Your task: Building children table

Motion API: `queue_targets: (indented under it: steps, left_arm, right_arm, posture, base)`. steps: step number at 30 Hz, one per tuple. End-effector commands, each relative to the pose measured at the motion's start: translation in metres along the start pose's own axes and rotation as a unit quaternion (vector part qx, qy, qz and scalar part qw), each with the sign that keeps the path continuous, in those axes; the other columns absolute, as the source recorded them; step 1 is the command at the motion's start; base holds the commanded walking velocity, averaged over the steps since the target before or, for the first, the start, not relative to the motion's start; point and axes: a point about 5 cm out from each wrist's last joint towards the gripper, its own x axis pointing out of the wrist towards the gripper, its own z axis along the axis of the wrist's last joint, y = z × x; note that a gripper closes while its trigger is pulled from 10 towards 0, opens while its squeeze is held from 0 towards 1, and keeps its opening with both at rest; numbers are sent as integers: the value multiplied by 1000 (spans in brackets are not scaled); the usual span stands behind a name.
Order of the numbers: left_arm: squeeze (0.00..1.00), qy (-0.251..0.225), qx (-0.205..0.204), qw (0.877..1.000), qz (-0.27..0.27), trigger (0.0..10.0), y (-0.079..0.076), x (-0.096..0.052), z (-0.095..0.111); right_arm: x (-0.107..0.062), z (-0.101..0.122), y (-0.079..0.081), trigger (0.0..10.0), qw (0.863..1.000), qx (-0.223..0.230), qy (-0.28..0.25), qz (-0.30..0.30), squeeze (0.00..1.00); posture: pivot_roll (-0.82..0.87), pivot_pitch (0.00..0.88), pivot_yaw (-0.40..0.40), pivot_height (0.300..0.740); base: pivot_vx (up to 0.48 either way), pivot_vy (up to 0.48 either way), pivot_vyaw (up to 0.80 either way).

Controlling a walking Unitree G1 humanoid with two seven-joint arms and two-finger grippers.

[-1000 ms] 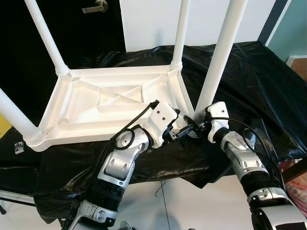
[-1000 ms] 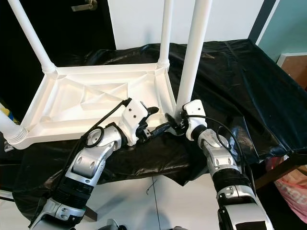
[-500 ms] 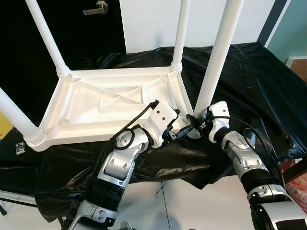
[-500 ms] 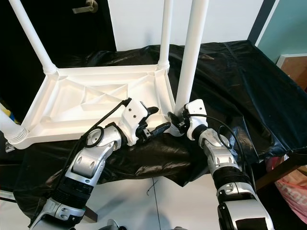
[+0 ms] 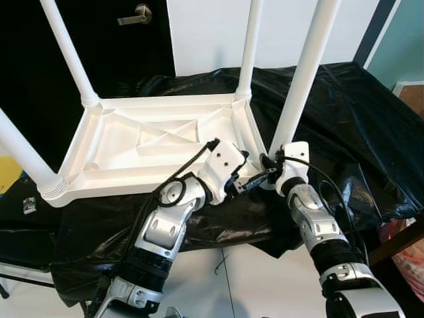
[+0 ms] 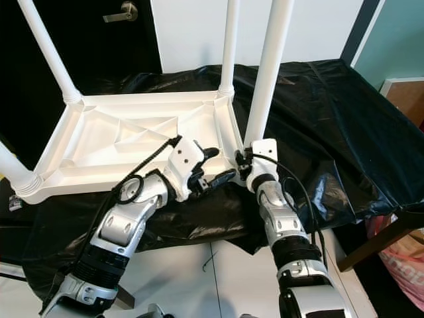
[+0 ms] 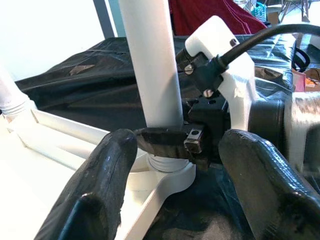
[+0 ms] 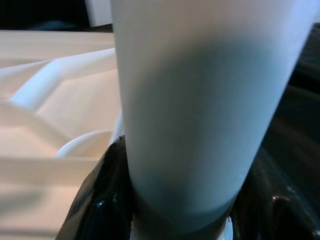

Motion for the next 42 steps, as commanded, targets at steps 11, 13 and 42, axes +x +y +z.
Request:
queue_targets:
  steps: [11,13,42]
  left_arm:
    - [0,4,-3,1000,23,10000,-1,1,-3]
    - [0,4,-3,1000,25,10000,-1,0,-3]
    - [0,21,1,999,25,10000,1,-10,-10]
  right_arm:
    - [-10,-12,28,10000,998,46,29,-41,0]
    - [-10,-11,27,10000,998,45,27,-40,0]
    - [-17,4,-6,10000,997,39,-44,58,580]
  posture:
    - [-23,36,-13,740]
    - [-17,43,-17,740]
    - [3,59,-4,740]
  base:
    - [0,0,0]
    - [0,0,0]
    - [0,0,0]
